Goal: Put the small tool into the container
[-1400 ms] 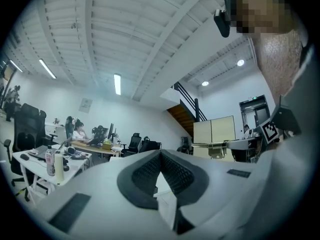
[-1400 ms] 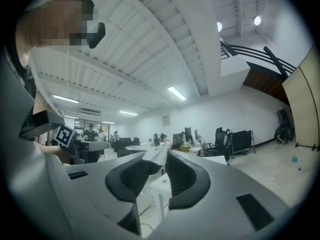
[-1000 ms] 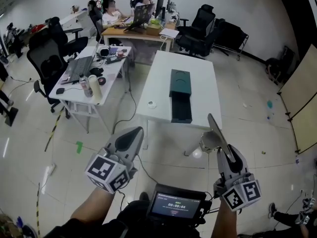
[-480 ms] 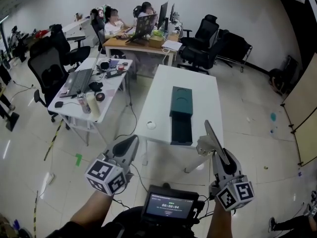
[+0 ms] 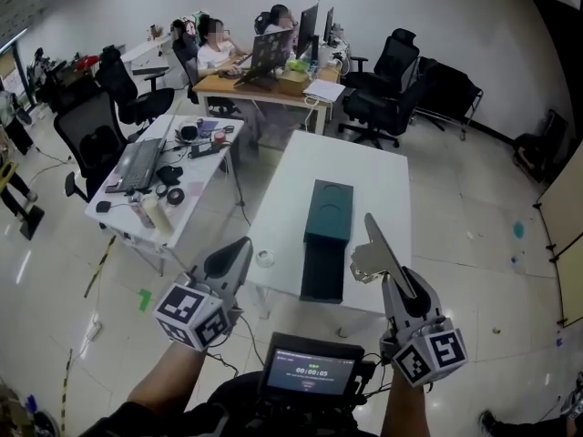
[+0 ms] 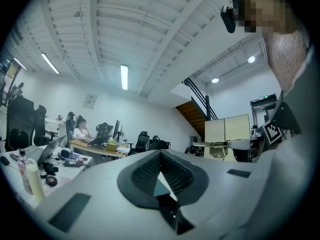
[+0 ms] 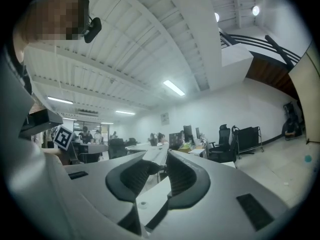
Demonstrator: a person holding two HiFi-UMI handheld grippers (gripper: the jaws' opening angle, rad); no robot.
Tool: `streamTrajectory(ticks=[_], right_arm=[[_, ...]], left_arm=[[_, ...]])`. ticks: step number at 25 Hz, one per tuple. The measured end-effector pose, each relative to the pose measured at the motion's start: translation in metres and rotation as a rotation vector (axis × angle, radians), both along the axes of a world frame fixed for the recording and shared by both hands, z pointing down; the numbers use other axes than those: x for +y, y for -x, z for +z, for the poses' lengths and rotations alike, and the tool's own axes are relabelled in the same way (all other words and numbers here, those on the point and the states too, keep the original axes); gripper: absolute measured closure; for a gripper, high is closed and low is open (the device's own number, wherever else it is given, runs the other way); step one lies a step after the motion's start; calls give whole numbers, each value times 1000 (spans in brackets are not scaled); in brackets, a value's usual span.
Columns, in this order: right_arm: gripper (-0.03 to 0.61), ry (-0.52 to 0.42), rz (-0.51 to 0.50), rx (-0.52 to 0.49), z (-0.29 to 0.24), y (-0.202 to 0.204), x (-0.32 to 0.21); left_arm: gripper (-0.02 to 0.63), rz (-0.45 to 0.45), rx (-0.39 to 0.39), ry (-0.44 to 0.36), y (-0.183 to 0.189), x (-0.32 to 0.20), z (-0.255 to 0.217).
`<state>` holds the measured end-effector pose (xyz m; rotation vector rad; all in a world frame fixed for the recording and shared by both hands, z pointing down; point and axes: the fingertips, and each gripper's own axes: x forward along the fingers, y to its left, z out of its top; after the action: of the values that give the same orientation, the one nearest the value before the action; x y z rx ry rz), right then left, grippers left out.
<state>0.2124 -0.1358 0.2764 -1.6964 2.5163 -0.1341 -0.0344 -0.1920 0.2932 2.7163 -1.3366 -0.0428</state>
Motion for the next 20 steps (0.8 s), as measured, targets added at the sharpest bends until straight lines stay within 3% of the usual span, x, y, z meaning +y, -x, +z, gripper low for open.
streamTrajectory(ticks=[8,17,20], right_arm=[[478,83,-80,-17,50,-38,-82],[479,191,-25,-32,110,-11,-141],[479,250,0,-29,139,6,-155]], left_arm=[[584,-43,-43,57,-55,-70,27],[584,-4,-94,73,-35,-137,56],[584,18,-74,108,-23,-156,73]])
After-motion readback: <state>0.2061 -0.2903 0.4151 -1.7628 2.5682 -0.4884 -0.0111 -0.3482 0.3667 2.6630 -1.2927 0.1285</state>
